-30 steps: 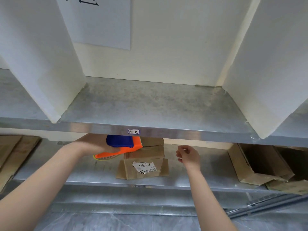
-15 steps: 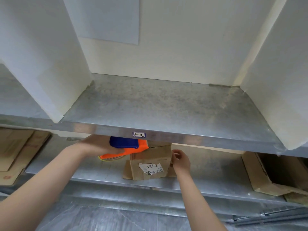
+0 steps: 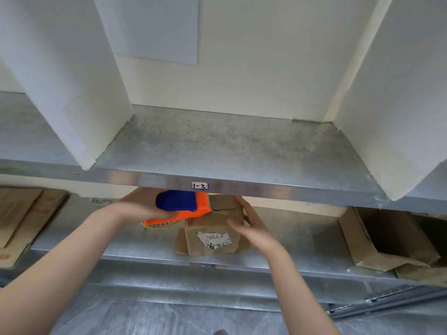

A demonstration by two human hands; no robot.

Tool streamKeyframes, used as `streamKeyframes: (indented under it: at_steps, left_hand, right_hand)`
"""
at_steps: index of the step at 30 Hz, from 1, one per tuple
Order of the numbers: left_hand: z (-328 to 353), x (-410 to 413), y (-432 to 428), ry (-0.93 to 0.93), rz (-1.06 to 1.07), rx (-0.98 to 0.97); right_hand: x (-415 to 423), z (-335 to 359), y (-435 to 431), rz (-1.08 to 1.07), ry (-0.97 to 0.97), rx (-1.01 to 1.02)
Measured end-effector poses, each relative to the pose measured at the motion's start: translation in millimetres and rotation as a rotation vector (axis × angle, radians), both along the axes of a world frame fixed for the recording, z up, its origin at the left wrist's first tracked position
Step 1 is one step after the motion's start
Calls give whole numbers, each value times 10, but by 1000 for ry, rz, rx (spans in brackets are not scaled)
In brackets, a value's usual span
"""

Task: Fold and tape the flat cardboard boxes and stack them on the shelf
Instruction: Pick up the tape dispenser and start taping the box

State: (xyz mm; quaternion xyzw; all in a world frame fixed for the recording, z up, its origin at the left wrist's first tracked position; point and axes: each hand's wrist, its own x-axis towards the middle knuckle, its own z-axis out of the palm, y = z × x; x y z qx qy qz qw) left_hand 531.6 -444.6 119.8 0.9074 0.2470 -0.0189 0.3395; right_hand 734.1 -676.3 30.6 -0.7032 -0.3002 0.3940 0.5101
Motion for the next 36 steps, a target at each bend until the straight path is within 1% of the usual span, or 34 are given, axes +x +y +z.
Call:
streamKeyframes:
  at_steps: [1, 4, 6, 8, 11, 14, 17, 19, 22, 25, 26, 30, 33, 36]
  left_hand:
    - [15, -15, -3, -23, -14, 5]
    - [49, -51, -21, -61, -57, 24]
    - [59, -49, -55, -68, -70, 30]
    - [64, -43, -84, -83, -69, 36]
    - [51, -75, -68, -91, -71, 59]
    - [17, -131, 5, -55, -67, 82]
    - [55, -178, 67, -63, -57, 67]
    - [82, -205, 117, -47, -39, 35]
    - [74, -221, 188, -3, 2, -38]
    - [71, -208, 267, -9, 5, -129]
    - [83, -240, 316, -4, 9, -134]
    - [107, -484, 661, 10, 99, -120]
    - [26, -591, 768, 75, 69, -81]
    - [-29, -636, 769, 33, 12, -12]
  right_hand:
    - [-41, 16, -14, -9, -73, -17]
    - [-131, 54, -46, -20, -197, -10]
    - [-174, 53, -65, -3, -255, -2]
    - [-209, 41, -72, 2, -272, 16]
    - [-171, 43, -50, -24, -242, 16]
    - [-108, 62, 0, -41, -194, 0]
    - [-92, 45, 37, -50, -164, -11]
    - [-82, 28, 48, -51, -139, -8]
    - [-61, 9, 64, -65, -53, -5]
    - [-63, 13, 101, -84, 3, -29]
    - [-63, 17, 106, -93, 13, -37]
    - [-45, 40, 98, -102, 45, -62]
    - [-73, 60, 115, -116, 63, -74]
    - [-110, 64, 114, -140, 71, -81]
